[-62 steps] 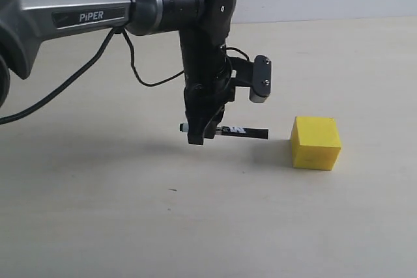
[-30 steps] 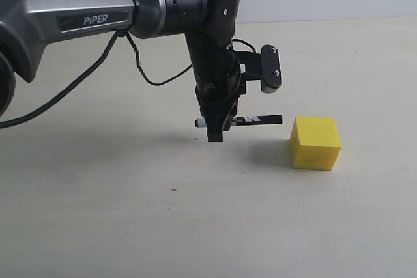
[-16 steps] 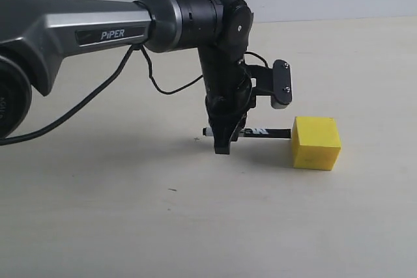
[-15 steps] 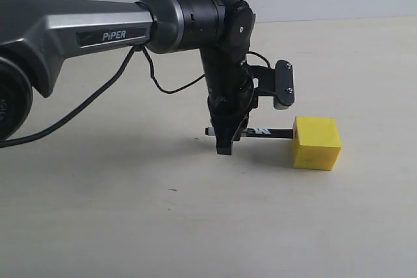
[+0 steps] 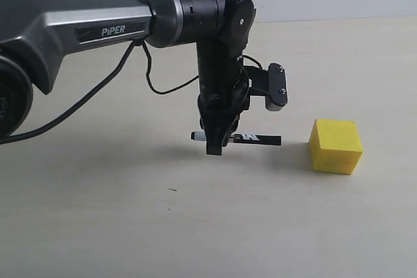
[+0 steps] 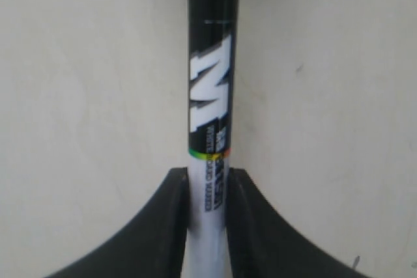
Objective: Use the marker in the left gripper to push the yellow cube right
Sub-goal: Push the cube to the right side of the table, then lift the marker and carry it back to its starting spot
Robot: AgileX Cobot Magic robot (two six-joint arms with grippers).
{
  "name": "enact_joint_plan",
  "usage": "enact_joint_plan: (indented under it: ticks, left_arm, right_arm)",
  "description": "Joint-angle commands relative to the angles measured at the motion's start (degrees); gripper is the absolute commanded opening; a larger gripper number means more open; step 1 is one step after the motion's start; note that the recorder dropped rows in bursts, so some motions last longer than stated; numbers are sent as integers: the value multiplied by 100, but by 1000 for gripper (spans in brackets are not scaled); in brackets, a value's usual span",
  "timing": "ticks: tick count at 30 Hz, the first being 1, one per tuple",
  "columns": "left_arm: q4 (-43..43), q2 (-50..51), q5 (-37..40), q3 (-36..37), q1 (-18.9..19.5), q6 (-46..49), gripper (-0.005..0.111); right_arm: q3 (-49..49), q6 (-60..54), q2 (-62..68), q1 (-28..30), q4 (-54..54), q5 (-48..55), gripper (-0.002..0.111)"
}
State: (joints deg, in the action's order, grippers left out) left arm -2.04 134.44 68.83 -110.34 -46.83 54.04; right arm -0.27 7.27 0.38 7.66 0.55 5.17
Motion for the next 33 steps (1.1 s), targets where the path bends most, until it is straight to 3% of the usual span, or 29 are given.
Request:
enact_joint_plan:
  ticks: [1,3,8,14,18,20,23,25,28,33]
  left_arm:
    - [-37,6,-6,-46,-176,-52,0]
    - [34,-6,-32,-46,-207,-52,0]
    - [707,-206,113,-46,-122,-1447,0]
    - [132,-1011,113,110,298,-2532,0]
    - [-253,-1840,-30,1254,652,-3426,0]
    - [-147,-2411,-1144,2349,747,-4319,0]
    - [634,-3224,-3277,3745,748,-6894,0]
    - [402,-3517,-4028,4330,717,-7501,0]
    - [-73,-3754,-4051,4746,681,-7550,0]
    - [-992,-3639,-3486,4713,751,-7666,0]
  right_arm:
    - [27,7,-38,29,-15,-56,0]
    - [27,7,-38,29,-15,-56,0]
    - [27,7,-38,29,-15,-56,0]
    - [27,7,-38,29,-15,-56,0]
    - [27,7,-38,29,-15,-56,0]
    - [27,7,-38,29,-15,-56,0]
    - [27,7,-38,29,-15,-55,0]
    - [27,7,-38,29,-15,-55,0]
    - [27,7,-38,29,-15,-55,0]
    - [27,7,-38,29,-15,-55,0]
